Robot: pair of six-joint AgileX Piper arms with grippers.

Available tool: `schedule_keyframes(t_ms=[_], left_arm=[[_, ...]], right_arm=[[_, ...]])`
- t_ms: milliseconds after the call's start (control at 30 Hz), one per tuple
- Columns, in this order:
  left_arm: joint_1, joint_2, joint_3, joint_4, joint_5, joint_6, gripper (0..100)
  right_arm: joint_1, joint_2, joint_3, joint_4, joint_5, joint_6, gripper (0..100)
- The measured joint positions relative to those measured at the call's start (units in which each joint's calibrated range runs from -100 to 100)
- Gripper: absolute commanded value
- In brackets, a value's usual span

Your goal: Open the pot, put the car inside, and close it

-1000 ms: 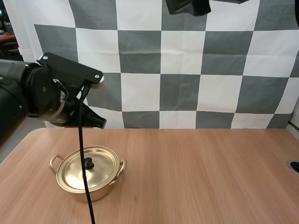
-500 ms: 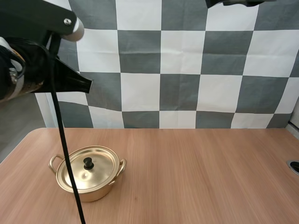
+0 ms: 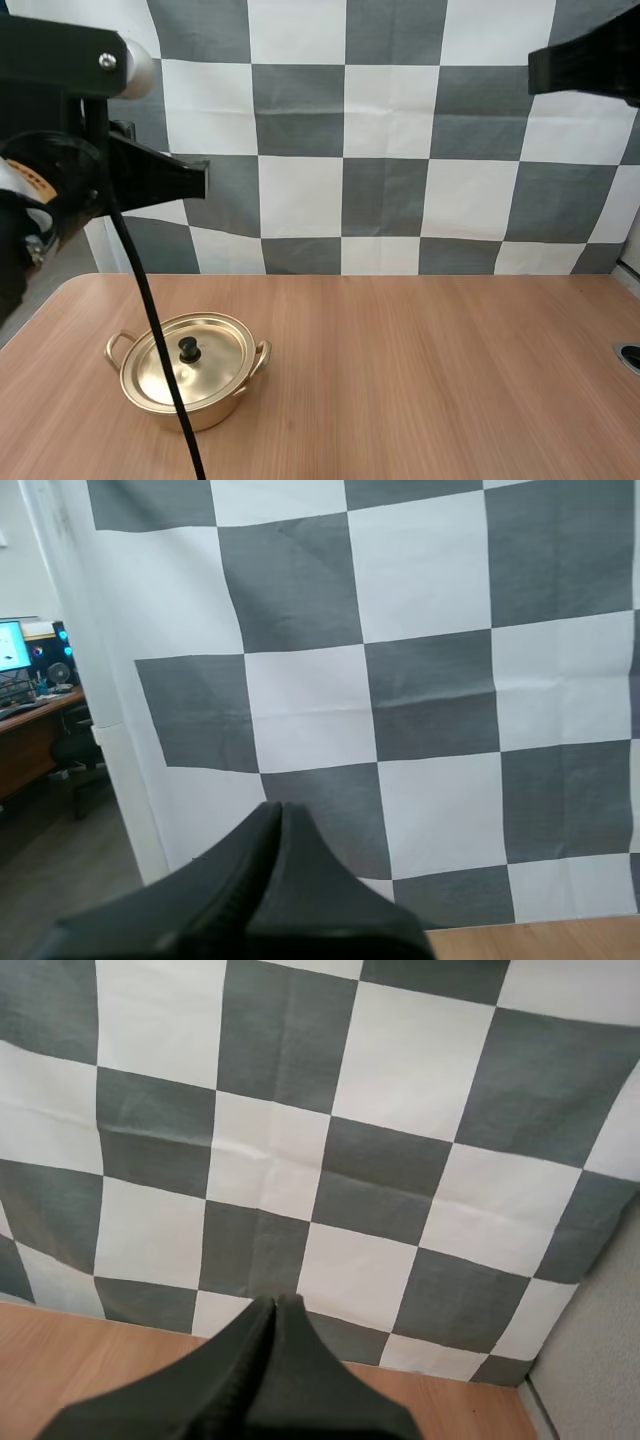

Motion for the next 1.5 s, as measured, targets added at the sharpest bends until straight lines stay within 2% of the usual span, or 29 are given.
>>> schedule_keyframes(t_ms=[133,300,533,733,1000,1100,1133,1200,1233,1400,1500], left_arm=[[0.00,-6.6,10.4,-1.6,-8.1,-0.1,0],[0.00,-15.0,21.3,-1.6,-19.9,-1.9,0],[0.00,-21.3,35.6,-1.6,-33.8,-1.9,0],[0.00,-21.3,44.2,-3.3,-33.8,-2.1,0],[0.00,-21.3,46.6,-3.6,-33.8,-2.1,0],[0.00,-21.3,47.4,-3.8,-33.8,-2.1,0],[0.00,-21.3,47.9,-4.0,-33.8,-2.1,0],[0.10,-21.3,48.7,-4.3,-28.9,-2.1,0],[0.25,-21.3,48.7,-4.6,-27.6,-2.1,0],[0.33,-21.3,48.7,-4.7,-23.3,-2.1,0],[0.33,-21.3,48.7,-4.7,-15.7,-2.1,0]], right_arm=[[0.0,-2.6,11.8,-4.8,-11.4,8.6,0],[0.0,-2.6,21.5,-9.5,-23.5,16.1,0],[0.0,-2.6,35.8,-10.2,-41.8,24.4,0],[0.0,-2.5,45.3,-10.1,-50.2,24.7,0],[-0.2,-2.8,45.6,-10.0,-51.5,24.7,0],[-0.9,-3.2,45.6,-10.0,-51.5,24.7,0],[-2.4,-3.9,45.8,-9.9,-52.3,24.7,0],[-7.2,-8.1,50.0,-9.9,-57.2,24.5,0],[-7.9,-9.6,51.7,-9.9,-59.3,24.5,0],[-9.6,-13.4,57.1,-10.2,-66.8,24.3,0],[-9.7,-22.4,69.8,-10.4,-84.0,24.2,0]])
